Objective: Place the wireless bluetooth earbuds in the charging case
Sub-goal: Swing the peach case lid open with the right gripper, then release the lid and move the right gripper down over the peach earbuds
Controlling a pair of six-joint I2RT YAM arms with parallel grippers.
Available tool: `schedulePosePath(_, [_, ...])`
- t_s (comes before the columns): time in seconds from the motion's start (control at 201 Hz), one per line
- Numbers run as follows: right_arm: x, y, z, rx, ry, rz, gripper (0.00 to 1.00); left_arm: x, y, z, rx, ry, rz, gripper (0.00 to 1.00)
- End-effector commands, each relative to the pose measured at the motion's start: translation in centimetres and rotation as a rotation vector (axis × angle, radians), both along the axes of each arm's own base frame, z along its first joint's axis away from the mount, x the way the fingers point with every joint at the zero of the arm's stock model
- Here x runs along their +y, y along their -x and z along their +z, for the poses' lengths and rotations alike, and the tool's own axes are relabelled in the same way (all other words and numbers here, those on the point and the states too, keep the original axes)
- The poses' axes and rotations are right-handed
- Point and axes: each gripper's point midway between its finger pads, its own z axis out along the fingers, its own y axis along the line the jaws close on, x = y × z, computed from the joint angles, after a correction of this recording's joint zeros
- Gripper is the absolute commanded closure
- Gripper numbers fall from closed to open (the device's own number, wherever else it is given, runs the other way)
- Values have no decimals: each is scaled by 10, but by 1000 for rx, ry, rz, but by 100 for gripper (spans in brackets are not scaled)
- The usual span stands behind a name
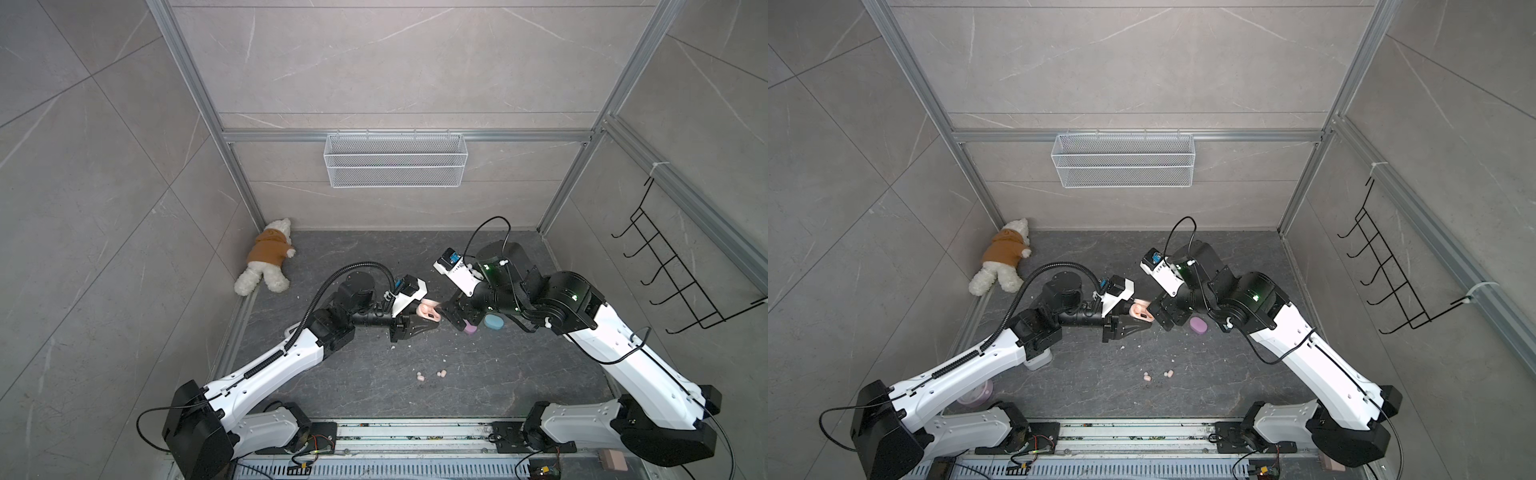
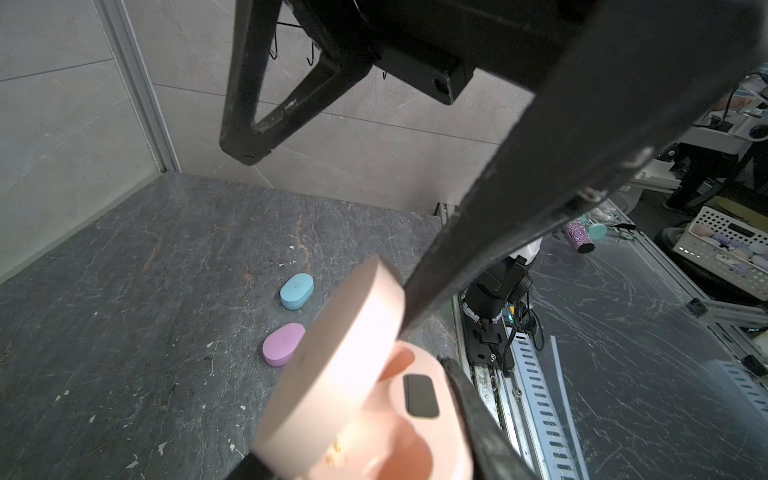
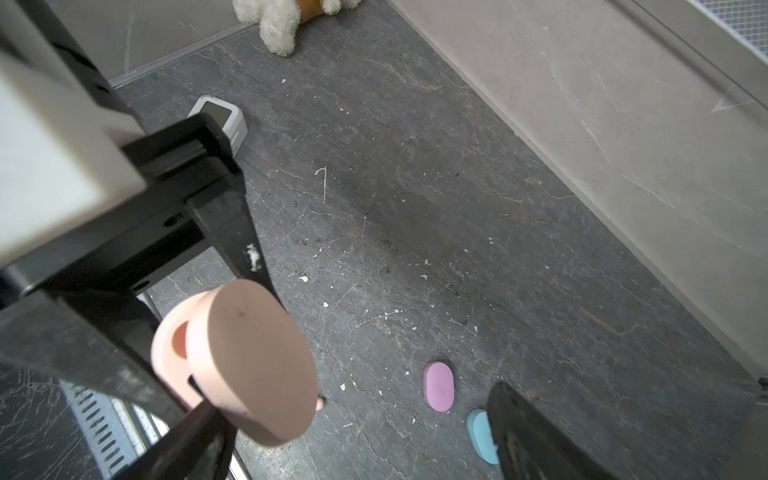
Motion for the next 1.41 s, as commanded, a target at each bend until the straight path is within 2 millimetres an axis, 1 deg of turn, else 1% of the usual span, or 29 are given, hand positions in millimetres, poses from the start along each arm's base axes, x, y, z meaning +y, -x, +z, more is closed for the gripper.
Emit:
schedulePosePath(0.0, [-6,-17,11,-36,-9,-81,6,4,12,37,-82,85,-46,93])
schedulePosePath(0.1, [-7,-22,13,-27,-17,-101,5,4,13,38,-83,89,-52,93])
schedulePosePath(0.348, [-11,-29,8,18,-31,-124,5,5,16,41,-87,97,-64,94])
schedulePosePath(0.518, [-8,-26,10,35,-56,-102,5,5,15,40,-87,94,-56,94])
schedulePosePath(0.632, [-6,-19,12,49,-68,-71,5,5,12,39,-93,94,-36,95])
schedulePosePath(0.821, [-3,-1,15,103,-102,-18,4,4,6,37,-85,88,-5,95])
schedulePosePath(0.981, [-7,10,25,129,-147,-23,3,6,-6,34,-96,86,56,98])
schedulePosePath(1.045, [-9,14,26,149,-158,-33,2,9,-12,34,-96,92,86,98])
schedulePosePath(1.165, [-13,22,22,200,-182,-60,2,16,-24,35,-99,109,145,98])
schedulePosePath(1.284, [-19,30,13,252,-203,-107,2,23,-35,33,-109,109,199,98])
schedulePosePath(1.359, [-25,33,1,289,-211,-159,1,28,-42,32,-115,114,240,98])
schedulePosePath(1.404, [-27,35,-10,320,-218,-191,1,31,-46,32,-123,113,263,98])
